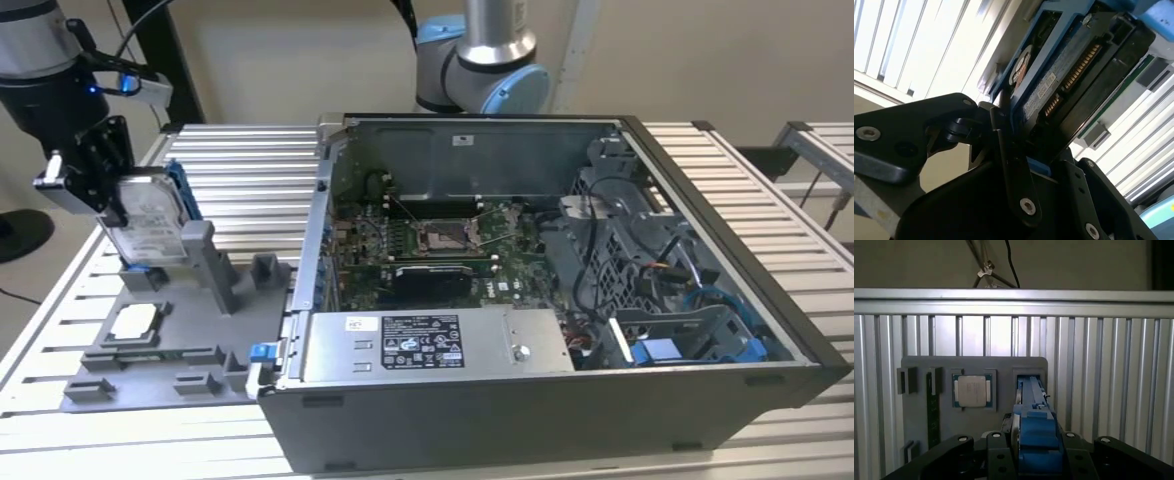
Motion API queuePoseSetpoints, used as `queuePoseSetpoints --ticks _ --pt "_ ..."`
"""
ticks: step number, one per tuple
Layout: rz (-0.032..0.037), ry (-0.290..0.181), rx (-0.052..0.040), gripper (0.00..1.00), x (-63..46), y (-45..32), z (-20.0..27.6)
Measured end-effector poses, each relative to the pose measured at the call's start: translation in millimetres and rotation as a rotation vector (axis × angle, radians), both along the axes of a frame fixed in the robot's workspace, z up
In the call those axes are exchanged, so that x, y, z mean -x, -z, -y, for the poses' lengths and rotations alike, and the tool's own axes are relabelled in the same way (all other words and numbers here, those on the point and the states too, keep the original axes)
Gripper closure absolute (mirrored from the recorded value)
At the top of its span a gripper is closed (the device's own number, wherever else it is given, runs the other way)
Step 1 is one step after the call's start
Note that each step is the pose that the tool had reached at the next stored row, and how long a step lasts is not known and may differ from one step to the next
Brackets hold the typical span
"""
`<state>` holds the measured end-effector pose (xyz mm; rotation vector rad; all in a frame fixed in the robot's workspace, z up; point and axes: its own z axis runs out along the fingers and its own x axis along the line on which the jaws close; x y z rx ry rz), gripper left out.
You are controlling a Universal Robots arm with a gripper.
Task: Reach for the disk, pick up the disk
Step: 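Pick up the disk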
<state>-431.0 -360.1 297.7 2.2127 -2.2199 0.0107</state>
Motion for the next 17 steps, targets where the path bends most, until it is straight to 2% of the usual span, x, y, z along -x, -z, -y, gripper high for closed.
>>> queuePoseSetpoints --ticks 17 --pt "0.0001 0.0 0.0002 1.0 0.0 -10.8 0.0"
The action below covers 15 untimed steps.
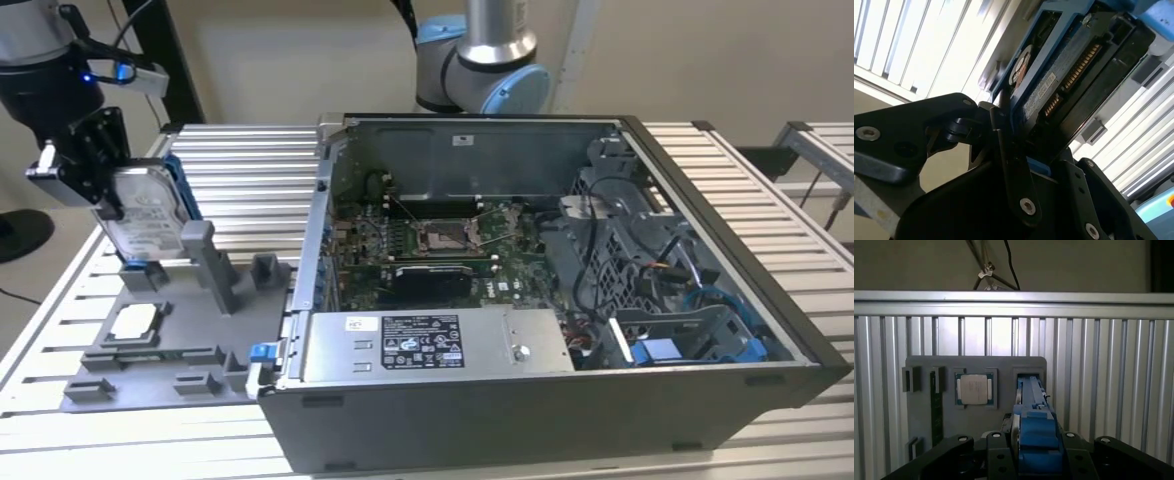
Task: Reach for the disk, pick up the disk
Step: 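Pick up the disk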
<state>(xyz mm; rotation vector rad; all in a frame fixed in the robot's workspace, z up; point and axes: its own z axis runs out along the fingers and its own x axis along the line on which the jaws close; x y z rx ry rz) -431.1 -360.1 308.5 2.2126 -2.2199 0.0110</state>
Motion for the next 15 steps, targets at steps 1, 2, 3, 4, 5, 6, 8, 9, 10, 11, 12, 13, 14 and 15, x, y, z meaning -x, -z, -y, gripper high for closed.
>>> queuePoseSetpoints --ticks 1,2,3,4,5,6,8,9,10,11,12,13,14,15 --pt "-0.0001 0.0 0.0 1.0 0.0 -0.6 0.0" --pt "-0.0001 0.0 0.0 1.0 0.0 -1.3 0.0" --pt "-0.0001 0.0 0.0001 1.0 0.0 -2.1 0.0" --pt "0.0 0.0 0.0 1.0 0.0 -3.0 0.0" --pt "0.0 0.0 0.0001 1.0 0.0 -3.8 0.0" --pt "0.0 0.0 0.0001 1.0 0.0 -4.4 0.0" --pt "0.0 0.0 0.0001 1.0 0.0 -5.9 0.0" --pt "0.0 0.0 0.0001 1.0 0.0 -6.6 0.0" --pt "0.0 0.0 0.0001 1.0 0.0 -7.2 0.0" --pt "-0.0001 0.0 0.0001 1.0 0.0 -8.0 0.0" --pt "0.0 0.0 0.0001 1.0 0.0 -8.6 0.0" --pt "-0.0001 0.0 0.0003 1.0 0.0 -9.2 0.0" --pt "-0.0001 0.0 0.0003 1.0 0.0 -9.9 0.0" --pt "-0.0001 0.0 0.0004 1.0 0.0 -10.5 0.0"
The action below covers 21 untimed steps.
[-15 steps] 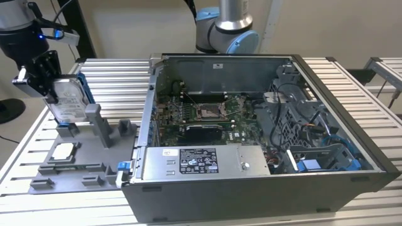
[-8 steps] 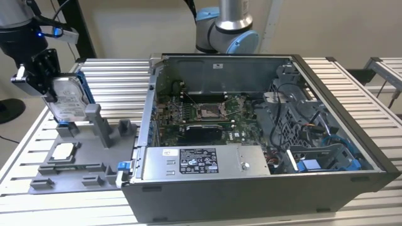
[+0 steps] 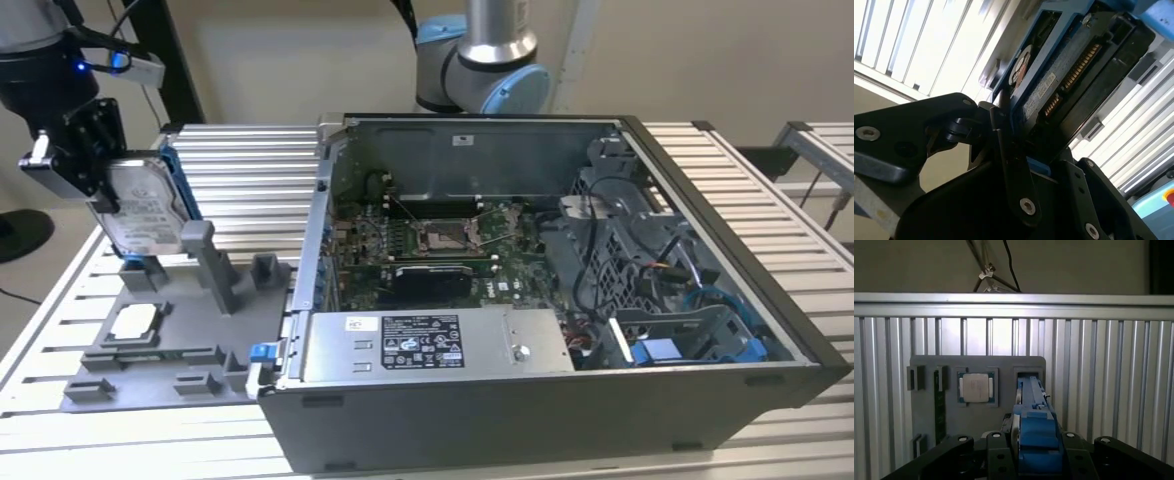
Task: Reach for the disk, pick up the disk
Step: 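Pick up the disk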
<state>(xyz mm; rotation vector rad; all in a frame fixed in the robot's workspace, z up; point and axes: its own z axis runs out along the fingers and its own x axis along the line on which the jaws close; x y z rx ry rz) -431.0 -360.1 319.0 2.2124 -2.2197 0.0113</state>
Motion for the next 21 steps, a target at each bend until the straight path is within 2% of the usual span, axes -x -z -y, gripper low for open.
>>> queuePoseSetpoints --ticks 21 --pt "0.0002 0.0 0.0014 1.0 0.0 -13.0 0.0"
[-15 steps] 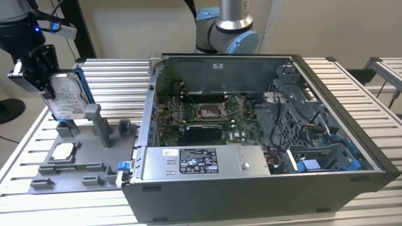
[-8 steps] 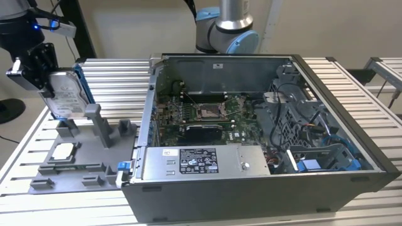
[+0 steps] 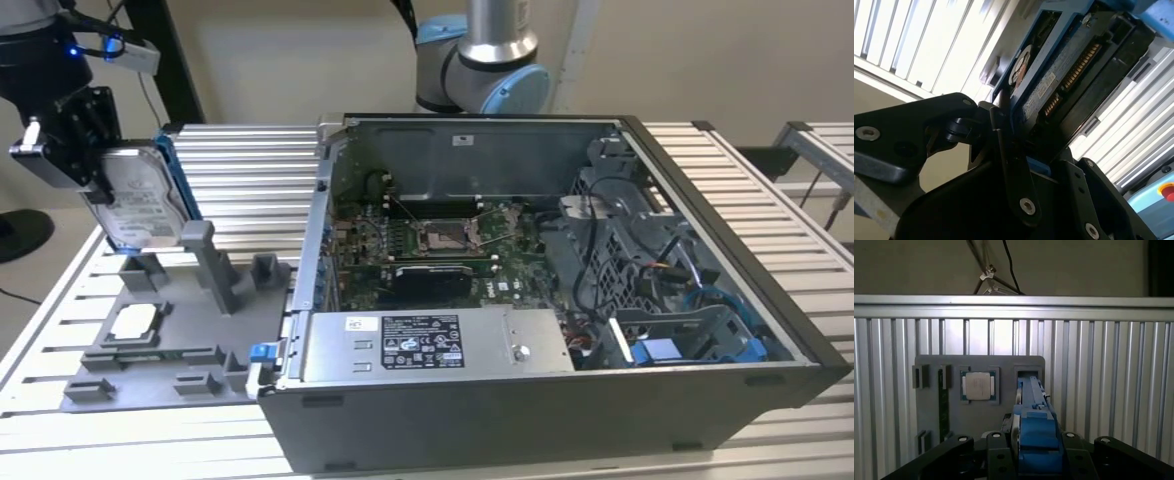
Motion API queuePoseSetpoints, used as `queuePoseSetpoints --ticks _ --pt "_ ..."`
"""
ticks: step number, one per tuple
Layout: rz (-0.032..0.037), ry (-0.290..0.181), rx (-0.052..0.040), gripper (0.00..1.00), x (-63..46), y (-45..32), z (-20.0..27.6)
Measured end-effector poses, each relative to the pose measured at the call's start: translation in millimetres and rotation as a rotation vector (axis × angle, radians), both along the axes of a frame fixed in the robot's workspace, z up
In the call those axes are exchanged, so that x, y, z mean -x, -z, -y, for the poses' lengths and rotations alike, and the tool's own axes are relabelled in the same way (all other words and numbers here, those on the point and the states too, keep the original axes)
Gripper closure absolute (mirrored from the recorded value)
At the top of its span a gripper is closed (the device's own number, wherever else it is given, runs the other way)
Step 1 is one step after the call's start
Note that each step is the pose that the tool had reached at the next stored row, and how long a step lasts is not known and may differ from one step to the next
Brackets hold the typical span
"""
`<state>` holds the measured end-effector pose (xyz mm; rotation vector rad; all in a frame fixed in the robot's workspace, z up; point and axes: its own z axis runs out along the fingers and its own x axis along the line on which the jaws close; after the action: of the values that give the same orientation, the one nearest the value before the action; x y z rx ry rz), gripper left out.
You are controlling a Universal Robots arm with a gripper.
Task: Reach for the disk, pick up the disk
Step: 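Pick up the disk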
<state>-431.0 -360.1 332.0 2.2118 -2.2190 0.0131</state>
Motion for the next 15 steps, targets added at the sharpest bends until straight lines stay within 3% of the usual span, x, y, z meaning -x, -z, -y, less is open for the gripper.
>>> queuePoseSetpoints --ticks 15 --pt "-0.0002 0.0 0.0012 1.0 0.0 -6.1 0.0"
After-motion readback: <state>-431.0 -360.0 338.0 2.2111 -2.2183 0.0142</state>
